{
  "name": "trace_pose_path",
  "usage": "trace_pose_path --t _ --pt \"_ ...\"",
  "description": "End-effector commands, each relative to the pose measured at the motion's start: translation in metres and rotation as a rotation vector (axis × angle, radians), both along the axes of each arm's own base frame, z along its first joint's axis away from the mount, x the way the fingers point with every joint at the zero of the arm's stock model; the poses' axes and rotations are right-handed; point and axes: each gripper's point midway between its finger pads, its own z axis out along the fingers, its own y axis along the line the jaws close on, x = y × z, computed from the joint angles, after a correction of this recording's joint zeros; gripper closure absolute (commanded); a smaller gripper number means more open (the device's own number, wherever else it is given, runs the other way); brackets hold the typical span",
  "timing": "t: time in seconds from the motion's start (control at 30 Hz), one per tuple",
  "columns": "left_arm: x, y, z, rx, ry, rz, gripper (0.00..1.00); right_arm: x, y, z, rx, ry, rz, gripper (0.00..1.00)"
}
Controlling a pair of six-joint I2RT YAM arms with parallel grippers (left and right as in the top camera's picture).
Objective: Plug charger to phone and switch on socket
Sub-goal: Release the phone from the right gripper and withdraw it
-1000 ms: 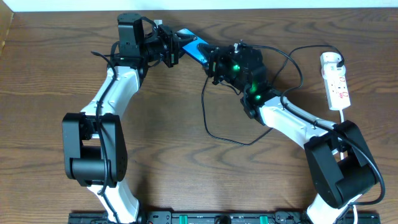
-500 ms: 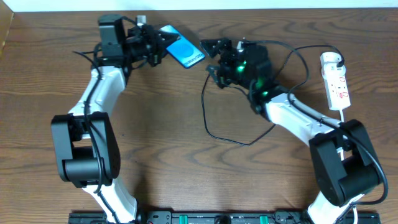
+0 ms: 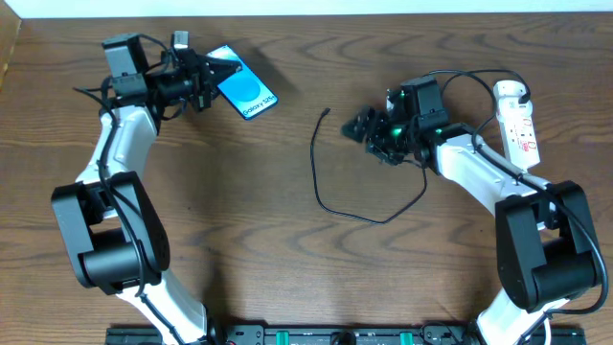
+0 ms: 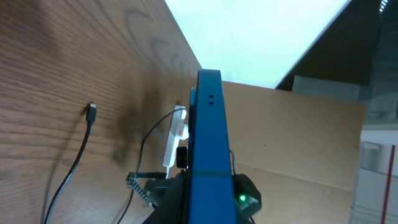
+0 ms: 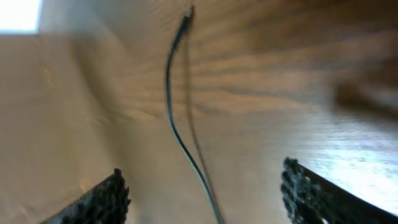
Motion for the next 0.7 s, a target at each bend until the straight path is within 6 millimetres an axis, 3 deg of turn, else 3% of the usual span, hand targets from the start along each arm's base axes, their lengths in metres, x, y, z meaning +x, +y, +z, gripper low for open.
trace_pose_path --t 0.0,0.13,0.33,0.47,0.57,0.67 --pt "-0.006 0.007 0.018 -0.024 -0.063 -0.037 0.93 -0.005 -0.001 0.007 -0.047 -0.079 0.118 0.3" --pt "-0.006 0.01 0.018 -0.028 -0.055 -0.029 0.93 -0.004 -0.006 0.021 -0.125 -0.07 0.161 0.33" --pt "-0.007 0.01 0.016 -0.032 -0.038 -0.027 0.92 0.023 -0.008 0.089 -0.248 -0.159 0.163 0.48" --pt "-0.005 0.011 0.015 -0.024 -0.036 -0.015 0.93 0.038 -0.003 0.114 -0.272 -0.219 0.134 0.51" --pt "-0.002 0.014 0.013 -0.011 -0.026 0.008 0.93 0.051 0.009 0.113 -0.279 -0.218 0.132 0.5" --pt "0.0 0.015 0.011 -0.005 -0.016 0.023 0.93 0.066 0.028 0.082 -0.269 -0.144 0.117 0.51"
